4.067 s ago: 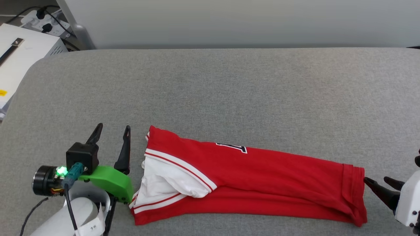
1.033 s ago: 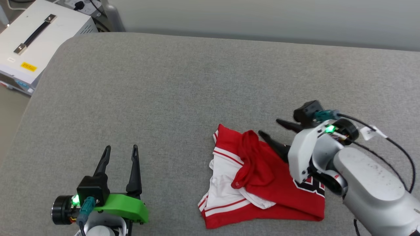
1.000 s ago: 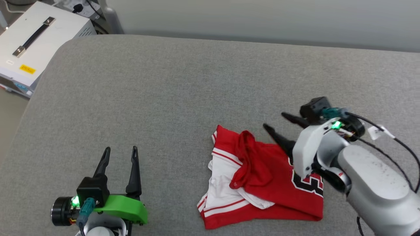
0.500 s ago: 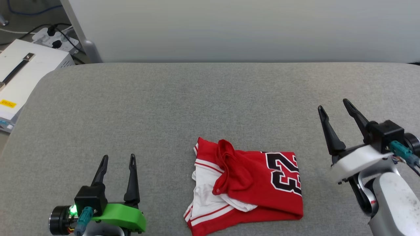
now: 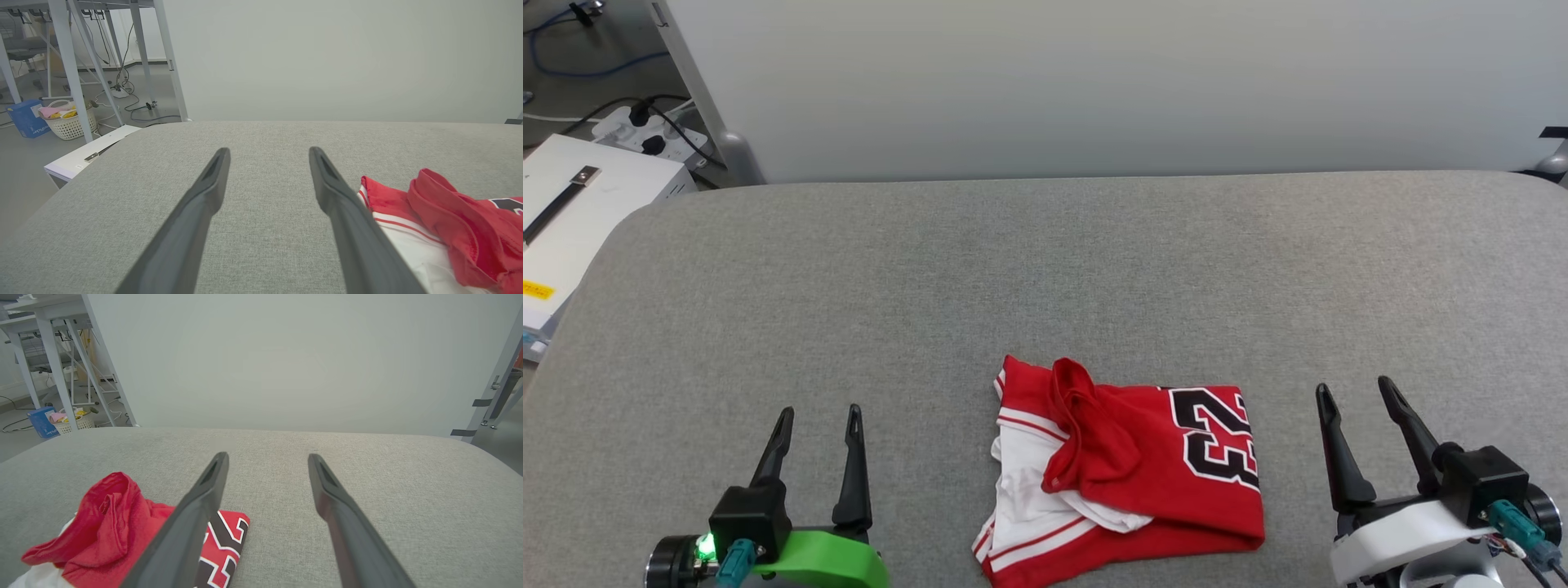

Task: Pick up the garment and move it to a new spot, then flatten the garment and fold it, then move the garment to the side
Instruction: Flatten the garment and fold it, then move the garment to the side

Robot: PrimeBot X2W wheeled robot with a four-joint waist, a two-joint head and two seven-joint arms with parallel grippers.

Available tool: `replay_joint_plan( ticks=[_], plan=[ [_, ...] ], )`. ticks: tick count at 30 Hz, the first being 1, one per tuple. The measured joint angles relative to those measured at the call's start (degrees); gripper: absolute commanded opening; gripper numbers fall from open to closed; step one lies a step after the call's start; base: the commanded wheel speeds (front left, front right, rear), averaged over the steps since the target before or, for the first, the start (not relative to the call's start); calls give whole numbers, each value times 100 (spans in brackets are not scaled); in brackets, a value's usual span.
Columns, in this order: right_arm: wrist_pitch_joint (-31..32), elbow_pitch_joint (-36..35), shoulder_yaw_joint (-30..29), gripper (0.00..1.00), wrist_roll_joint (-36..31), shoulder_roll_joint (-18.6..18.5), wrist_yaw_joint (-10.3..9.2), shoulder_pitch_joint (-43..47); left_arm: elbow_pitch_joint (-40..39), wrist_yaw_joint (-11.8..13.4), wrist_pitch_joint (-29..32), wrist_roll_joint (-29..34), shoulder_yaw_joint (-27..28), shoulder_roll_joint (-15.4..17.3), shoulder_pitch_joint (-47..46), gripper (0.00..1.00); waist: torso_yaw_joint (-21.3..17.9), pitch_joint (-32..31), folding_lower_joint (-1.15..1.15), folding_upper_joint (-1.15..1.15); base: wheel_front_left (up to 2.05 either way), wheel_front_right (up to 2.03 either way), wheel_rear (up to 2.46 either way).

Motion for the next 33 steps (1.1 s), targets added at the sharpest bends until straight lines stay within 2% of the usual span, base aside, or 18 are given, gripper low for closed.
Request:
replay_joint_plan(
  ticks=[8,12,15,18,20,27,33],
  plan=[
    [5,-148,-126,100,-82,7,1,42,7,0,0,2,0,-3,5,100,66,56,0,0,0,0,0],
    [163,-396,-286,100,-23,-314,0,-359,22,0,0,7,2,-5,2,100,136,129,0,0,0,0,0],
    [546,-544,-103,100,85,-732,0,-840,23,0,0,7,18,-5,-4,100,182,217,0,0,0,0,0],
    [1280,-549,224,100,286,-1222,1,-1382,24,0,0,7,19,-7,-18,100,224,329,0,0,0,0,0],
    [1884,-531,421,100,557,-1399,0,-1644,24,-5,0,7,13,-9,-45,100,254,395,0,0,0,0,0],
    [4356,-230,1141,100,2146,-2100,1,-2087,26,-46,0,7,-7,-16,-285,100,379,641,0,0,0,0,0],
    [6016,23,1228,100,3370,-2184,0,-2099,26,-75,0,7,-81,-26,-467,100,475,875,0,0,0,0,0]
  ],
)
